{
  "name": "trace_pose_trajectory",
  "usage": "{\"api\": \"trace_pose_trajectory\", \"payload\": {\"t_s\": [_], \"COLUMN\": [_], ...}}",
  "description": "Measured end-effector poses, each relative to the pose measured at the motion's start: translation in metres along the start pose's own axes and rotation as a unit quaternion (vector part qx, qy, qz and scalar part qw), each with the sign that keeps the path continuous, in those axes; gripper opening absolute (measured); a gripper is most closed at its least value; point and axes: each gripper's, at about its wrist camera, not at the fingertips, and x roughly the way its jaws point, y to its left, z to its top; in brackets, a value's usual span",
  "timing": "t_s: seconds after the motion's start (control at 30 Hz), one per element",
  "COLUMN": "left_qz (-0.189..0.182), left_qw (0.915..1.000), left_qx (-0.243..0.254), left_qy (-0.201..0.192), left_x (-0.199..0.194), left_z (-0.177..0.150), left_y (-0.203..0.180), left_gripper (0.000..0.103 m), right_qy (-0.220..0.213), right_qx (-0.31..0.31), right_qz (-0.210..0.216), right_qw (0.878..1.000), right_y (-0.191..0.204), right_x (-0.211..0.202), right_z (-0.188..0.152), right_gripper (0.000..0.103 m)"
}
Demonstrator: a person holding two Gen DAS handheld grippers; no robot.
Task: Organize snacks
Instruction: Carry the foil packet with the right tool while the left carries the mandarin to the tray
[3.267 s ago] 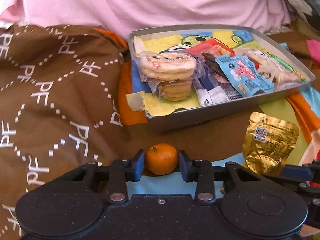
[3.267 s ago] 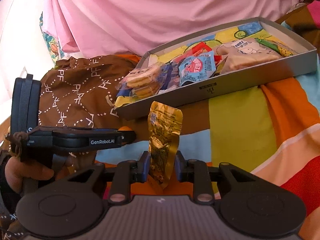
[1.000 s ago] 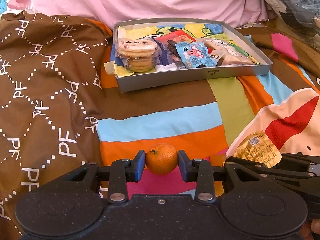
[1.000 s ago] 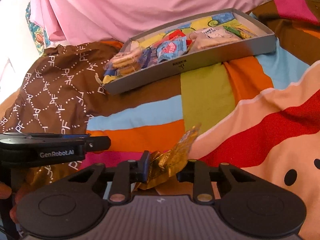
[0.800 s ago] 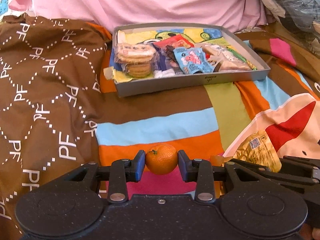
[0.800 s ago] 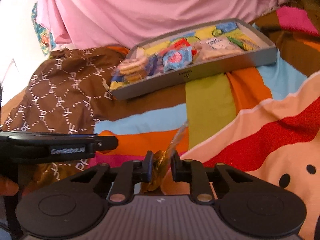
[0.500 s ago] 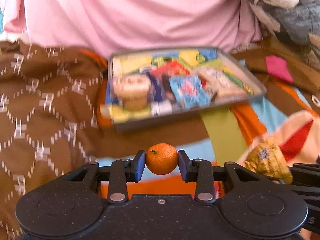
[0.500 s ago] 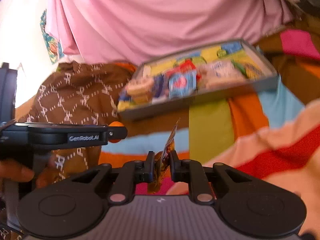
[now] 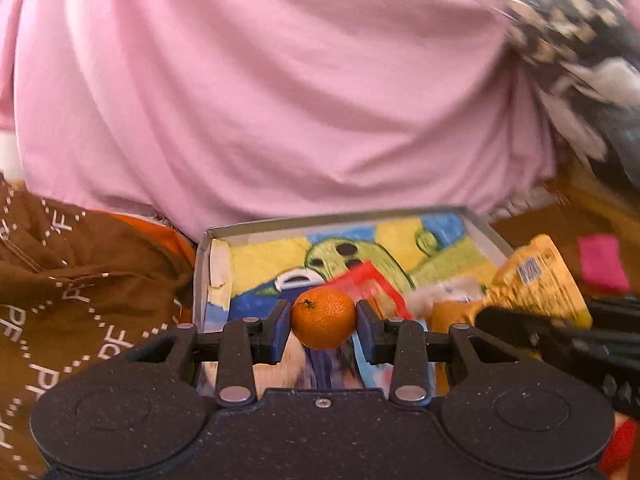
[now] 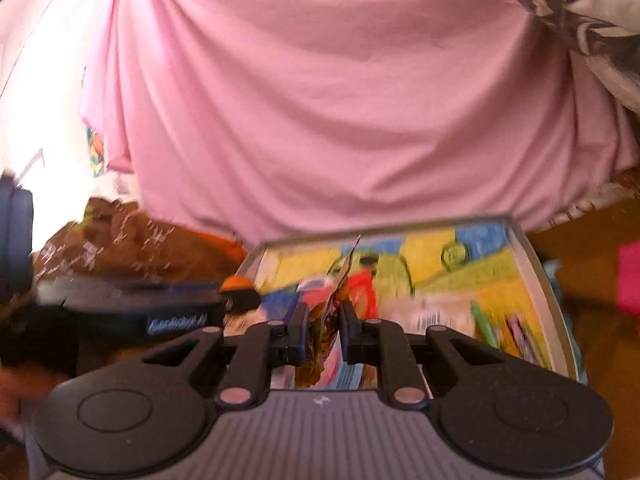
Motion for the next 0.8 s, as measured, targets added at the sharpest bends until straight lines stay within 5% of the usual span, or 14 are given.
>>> {"api": "trace_pose_trajectory", "payload": {"t_s": [0.23, 0.8], "left_qz": [0.01, 0.005], "left_qw": [0.9997, 0.9967], "left_qx": [-0.021, -0.08], "left_qy": [-0.004, 0.006], "left_x": [0.033, 0.071], "left_z": [-0.004, -0.014], "left_y": [0.008, 0.002], "left_gripper": [0.037, 0.037], "right_qy": [0.02, 0.056], "right_qx": [-0.03, -0.054], "right_qz": [-0.003, -0.022], "right_qw": [0.999, 0.997], "right_y": [-0.015, -0.04], "right_x": [0.05, 0.077], "right_z": [0.015, 0.017], "right_gripper": [0.018, 0.022]}}
